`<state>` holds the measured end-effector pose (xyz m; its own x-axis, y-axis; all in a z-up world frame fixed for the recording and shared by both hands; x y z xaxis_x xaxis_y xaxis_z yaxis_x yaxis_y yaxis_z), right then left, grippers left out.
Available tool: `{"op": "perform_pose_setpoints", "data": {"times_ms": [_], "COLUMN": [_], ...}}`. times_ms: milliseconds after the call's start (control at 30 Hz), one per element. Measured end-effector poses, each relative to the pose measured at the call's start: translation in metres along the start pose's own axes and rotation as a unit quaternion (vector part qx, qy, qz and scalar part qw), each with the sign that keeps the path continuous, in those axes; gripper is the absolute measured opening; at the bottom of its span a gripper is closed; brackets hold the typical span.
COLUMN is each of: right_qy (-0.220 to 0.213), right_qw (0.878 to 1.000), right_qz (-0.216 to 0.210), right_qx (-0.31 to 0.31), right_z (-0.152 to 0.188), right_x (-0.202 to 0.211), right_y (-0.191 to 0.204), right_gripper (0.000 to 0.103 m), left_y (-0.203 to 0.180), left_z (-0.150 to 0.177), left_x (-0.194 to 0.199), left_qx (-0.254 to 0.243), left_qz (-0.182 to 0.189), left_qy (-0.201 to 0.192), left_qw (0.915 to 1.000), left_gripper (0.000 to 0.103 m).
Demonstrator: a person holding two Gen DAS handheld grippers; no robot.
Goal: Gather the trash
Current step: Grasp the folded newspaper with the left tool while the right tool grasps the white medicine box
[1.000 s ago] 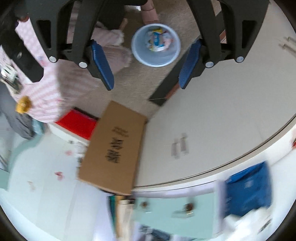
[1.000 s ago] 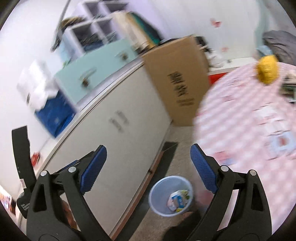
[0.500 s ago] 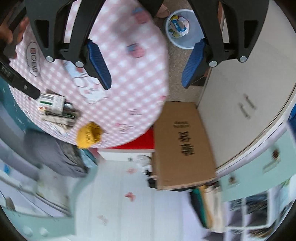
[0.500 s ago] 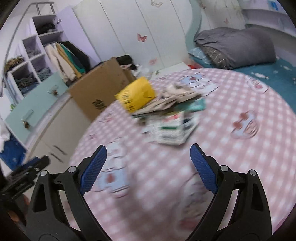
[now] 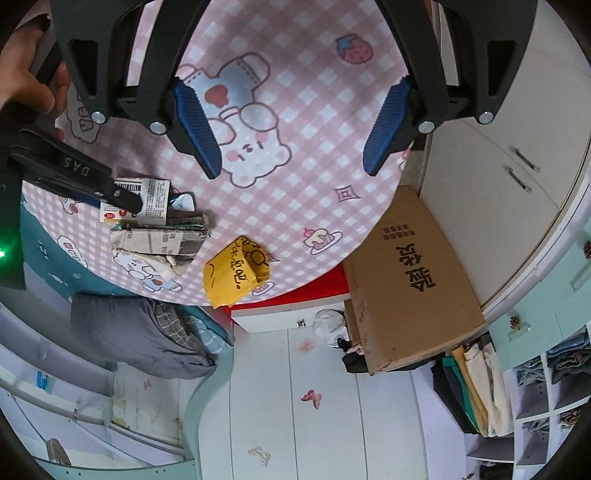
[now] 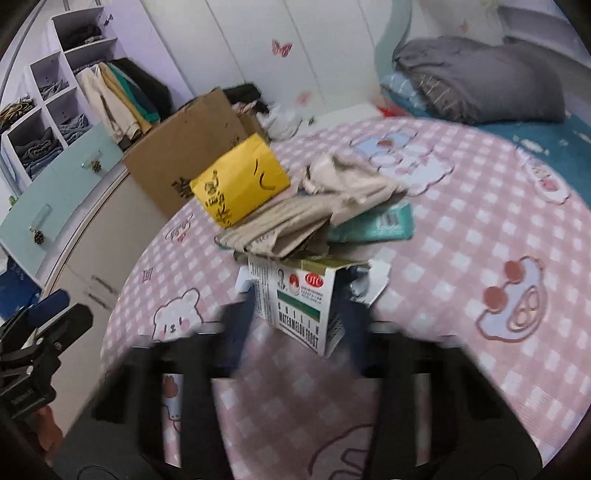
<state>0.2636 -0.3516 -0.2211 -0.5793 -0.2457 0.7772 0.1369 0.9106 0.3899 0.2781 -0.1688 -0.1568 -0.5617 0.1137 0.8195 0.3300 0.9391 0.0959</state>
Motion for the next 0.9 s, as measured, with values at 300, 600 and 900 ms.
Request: {"op": "perform_pose_setpoints", "data": {"times_ms": [300,600,900], "right_qy": [-0.035,-0.052,-0.049], "right_qw": [0.999,0.998,0.997], "right_qz": [-0.013,0.014,0.007], "right_qx": [0.014,-0.032,-0.051], "right_z": [0.014,0.018,0.022], "right_x": [0.041,0.059,0.060], "right_y": [-0.007,-0.045,-0.057], "right_gripper": [0.003,0.003,0.003], "left_y": [-0.051,-0.131,-0.174], "left_z": [-0.013,-0.022,-0.035], "left_x": [-0.016,-0.038,-0.054], "left_qx": [-0.074,-0.218,-0.306], "left_qz": [0.022,-0.001,-0.049], "left_qy": [-0.014,-0.047,-0.081], "left_qw": [0.9969,0.9747,0.9471], "left_gripper": [0.077,0.077,0.076]}}
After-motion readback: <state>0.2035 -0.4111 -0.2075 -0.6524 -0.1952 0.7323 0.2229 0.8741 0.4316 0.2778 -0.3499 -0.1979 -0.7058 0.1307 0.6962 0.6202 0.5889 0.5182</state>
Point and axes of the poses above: each gripper's, at about its wrist camera, not at the fingertips, and x roughly against the way its jaws point, y to its left, z to its underside, the point moved 7 cm from there along -x, roughly the way its jaws point, and after that the axes turned 12 degrees about y, right-handed, at the moved point
